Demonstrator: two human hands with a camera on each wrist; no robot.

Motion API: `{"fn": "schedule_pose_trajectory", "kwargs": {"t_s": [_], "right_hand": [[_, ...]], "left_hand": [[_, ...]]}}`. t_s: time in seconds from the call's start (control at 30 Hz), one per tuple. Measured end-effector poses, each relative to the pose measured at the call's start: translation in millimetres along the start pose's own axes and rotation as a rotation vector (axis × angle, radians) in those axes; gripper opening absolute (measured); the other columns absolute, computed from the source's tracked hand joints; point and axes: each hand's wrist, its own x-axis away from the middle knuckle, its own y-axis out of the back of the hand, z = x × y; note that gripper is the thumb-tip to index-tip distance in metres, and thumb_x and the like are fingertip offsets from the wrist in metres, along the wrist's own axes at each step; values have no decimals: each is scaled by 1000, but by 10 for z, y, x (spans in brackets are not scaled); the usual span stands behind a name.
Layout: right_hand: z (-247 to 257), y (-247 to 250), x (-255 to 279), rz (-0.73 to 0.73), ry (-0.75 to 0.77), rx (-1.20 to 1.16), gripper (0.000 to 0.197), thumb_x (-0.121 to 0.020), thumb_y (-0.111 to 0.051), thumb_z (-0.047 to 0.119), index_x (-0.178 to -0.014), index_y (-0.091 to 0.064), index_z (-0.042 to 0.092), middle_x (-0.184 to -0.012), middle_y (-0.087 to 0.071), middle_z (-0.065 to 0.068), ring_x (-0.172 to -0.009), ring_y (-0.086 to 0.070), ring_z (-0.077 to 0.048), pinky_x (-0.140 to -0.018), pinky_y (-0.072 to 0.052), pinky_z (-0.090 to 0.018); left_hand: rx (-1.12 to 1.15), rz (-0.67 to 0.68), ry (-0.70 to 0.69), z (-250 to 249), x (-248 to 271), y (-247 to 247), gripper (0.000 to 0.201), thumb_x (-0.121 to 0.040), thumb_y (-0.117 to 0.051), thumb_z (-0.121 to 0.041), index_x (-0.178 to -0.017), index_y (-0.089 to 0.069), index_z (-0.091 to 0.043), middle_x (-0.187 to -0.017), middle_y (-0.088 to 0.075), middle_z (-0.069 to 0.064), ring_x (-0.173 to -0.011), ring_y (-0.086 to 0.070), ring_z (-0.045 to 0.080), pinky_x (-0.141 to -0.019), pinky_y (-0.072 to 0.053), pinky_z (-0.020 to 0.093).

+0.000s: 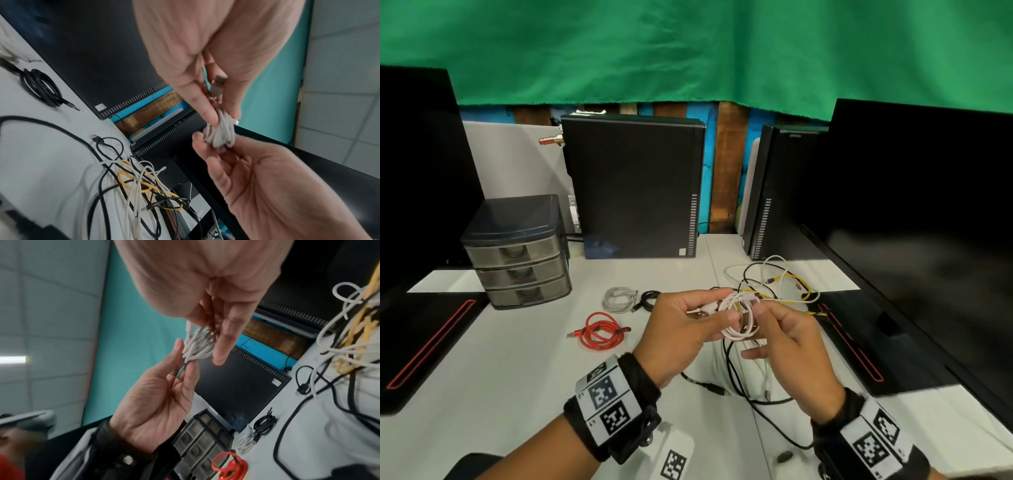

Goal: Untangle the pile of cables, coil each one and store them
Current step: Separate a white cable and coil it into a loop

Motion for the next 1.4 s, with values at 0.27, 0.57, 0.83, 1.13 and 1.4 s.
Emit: {"fn": "schedule_pose_trajectory", "kwargs": {"t_s": [0.27,0.57,0.83,1.13,1.4], "right_hand": [[84,67,-46,33,84,-89,19,-94,-62,1,-103,-76,12,-78,-74,-10,-70,-70,-21,-54,-57,-27],[75,197,-66,107,279,275,38,-92,-71,28,-128,-63,36,-95,-70,3,-69,-64,-15,-57,-55,-28],[-28,242,-100,3,805,908,25,-97,-55,34,-109,-72,21,-80,-63,8,-62,-59,-14,-51,-52,-34],[-68,186,-63,-92,909,1079,21,-97,-53,26,-88,-69,15,-84,-64,2,-67,-61,-21,-48,-47,-36],[20,209,-45,-76,808,779,14,-98,-58,23,-98,-67,14,-84,-61,6,-66,-58,-16,-56,-49,-36]], "left_hand": [[115,-38,34,-14,9,-55,33,-81,-73,-14,-114,-73,-14,-105,-77,6,-95,-74,20,-80,-59,30],[426,86,297,-50,3,12,42,-81,-69,-14,-121,-68,-2,-108,-72,18,-85,-69,20,-73,-60,27],[110,23,187,-33,69,-58,22,-88,-68,-7,-109,-75,-9,-84,-72,15,-65,-66,16,-72,-57,30],[285,15,269,-47,73,-76,25,-87,-64,-4,-110,-74,-6,-76,-65,9,-55,-58,14,-65,-57,27],[198,62,150,-133,60,-25,36,-79,-68,-15,-115,-71,-9,-79,-67,11,-48,-42,10,-61,-43,22]]}}
